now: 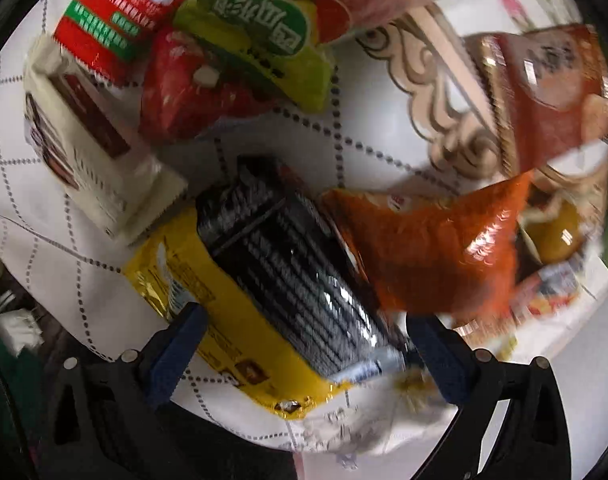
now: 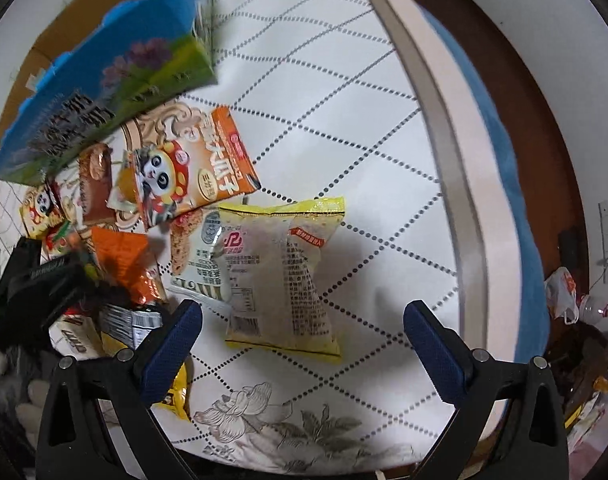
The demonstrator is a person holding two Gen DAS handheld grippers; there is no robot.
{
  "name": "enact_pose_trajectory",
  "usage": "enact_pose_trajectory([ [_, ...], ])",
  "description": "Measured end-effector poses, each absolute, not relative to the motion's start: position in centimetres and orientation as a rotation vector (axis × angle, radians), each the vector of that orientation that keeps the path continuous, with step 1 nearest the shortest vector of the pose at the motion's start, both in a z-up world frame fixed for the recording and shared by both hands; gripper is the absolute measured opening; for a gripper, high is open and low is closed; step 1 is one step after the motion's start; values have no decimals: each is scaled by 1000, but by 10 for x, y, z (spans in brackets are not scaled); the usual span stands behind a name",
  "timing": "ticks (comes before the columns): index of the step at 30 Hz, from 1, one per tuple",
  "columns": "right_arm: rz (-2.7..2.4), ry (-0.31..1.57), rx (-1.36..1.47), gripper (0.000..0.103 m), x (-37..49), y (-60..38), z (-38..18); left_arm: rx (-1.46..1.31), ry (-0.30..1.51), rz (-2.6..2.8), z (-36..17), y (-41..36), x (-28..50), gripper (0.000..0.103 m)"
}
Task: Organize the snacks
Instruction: 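Grasp the yellow-black biscuit pack with the left gripper while the right grasps the clear bread bag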
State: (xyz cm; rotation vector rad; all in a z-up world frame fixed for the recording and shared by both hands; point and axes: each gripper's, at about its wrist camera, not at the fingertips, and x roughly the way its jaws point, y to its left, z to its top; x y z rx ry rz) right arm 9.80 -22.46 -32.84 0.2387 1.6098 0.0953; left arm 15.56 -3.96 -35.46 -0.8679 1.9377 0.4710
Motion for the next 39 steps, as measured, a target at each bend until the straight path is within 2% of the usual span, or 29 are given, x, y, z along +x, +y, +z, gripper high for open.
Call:
enact_pose_trajectory([
  [5, 122, 1641, 225, 102, 96, -221, -346, -700, 1952, 518, -360, -53, 163, 102],
  [11, 122, 1659, 232, 102, 99, -227, -360, -274, 1896, 328, -350, -89, 159, 102],
  [13, 126, 1668, 226, 102, 101, -226, -365, -206, 1904, 288, -349, -94, 156, 102],
  [18, 138, 1686, 210, 101, 105, -218, -379, -362, 1955, 347, -352, -76, 140, 102],
  [22, 167, 1709, 207, 95, 103, -207, -393, -544, 2002, 396, -371, -56, 124, 102],
  [24, 181, 1705, 190, 90, 102, -199, -395, -619, 2009, 402, -388, -29, 112, 103],
  [26, 189, 1704, 189, 77, 101, -193, -398, -647, 1988, 395, -397, -19, 105, 103],
  [27, 201, 1708, 200, 74, 101, -192, -398, -621, 1981, 381, -398, -17, 102, 103],
  [29, 221, 1710, 214, 64, 99, -187, -400, -512, 1960, 328, -392, -26, 102, 103],
  [34, 255, 1728, 196, 60, 94, -188, -395, -109, 1848, 159, -375, -57, 106, 96],
  [39, 296, 1764, 158, 59, 84, -188, -384, 397, 1690, -52, -368, -94, 90, 92],
])
